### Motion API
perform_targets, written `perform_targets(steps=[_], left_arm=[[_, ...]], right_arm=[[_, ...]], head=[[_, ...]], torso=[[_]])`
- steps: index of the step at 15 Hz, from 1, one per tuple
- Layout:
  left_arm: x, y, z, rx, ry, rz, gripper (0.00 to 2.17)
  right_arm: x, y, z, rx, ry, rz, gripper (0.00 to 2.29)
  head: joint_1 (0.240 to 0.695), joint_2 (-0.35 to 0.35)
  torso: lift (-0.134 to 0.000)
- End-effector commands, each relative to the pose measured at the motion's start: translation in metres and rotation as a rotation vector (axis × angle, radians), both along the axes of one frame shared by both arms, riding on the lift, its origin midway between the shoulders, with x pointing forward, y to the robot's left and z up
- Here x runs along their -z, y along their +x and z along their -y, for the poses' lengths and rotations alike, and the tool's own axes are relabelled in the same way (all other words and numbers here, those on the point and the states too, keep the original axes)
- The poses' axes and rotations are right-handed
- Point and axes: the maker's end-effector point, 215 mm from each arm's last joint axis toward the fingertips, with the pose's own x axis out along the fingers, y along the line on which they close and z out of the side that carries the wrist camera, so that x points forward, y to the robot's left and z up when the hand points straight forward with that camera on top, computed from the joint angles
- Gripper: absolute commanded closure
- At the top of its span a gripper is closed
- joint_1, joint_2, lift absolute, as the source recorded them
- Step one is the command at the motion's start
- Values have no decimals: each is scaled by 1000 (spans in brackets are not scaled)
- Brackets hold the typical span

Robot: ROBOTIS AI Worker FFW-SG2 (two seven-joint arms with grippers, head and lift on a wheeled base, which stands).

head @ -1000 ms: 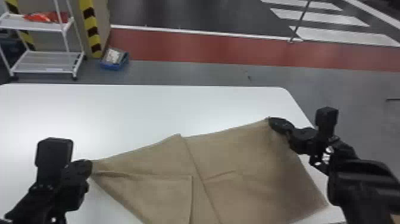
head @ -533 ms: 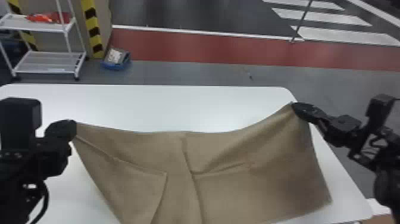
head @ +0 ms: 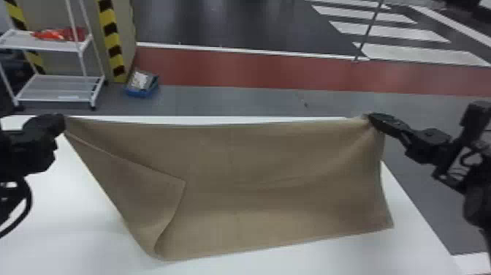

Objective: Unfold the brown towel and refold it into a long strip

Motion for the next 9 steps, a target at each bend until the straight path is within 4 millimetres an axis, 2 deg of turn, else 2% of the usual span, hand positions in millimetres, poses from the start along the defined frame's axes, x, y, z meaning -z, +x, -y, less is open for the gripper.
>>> perform_targets(steps=[1,2,3,5,6,7,8,9], left_arm=[[-23,48,-5,7,-61,74,1447],[-34,69,-5,19,-95,101,1447],[-50,89,-3,34,-122,148,1447],[-98,133,-5,39,-150,292,1447],[-120,152,-6,47,-174,346,1447],[-152,165,-3,72,-232,421,1447],[-186,170,-2,99,-286,504,1447],[-219,170,5,158,-367,563,1447]], right_arm=[[-11,46,-30,-27,40,19,1538],[-22,65,-43,-34,60,35,1538],[-39,82,-50,-33,83,55,1538],[-75,116,-63,-35,148,112,1538],[-92,125,-64,-38,169,145,1538],[-115,133,-64,-48,175,189,1538],[-138,137,-59,-53,187,239,1538],[-160,138,-54,-63,223,284,1538]], head=[[624,-150],[609,-135],[571,-110],[524,-90],[493,-81],[465,-74],[405,-64],[371,-63]], torso=[[-123],[-123],[-123],[-123],[-123],[-123],[-123],[-123]])
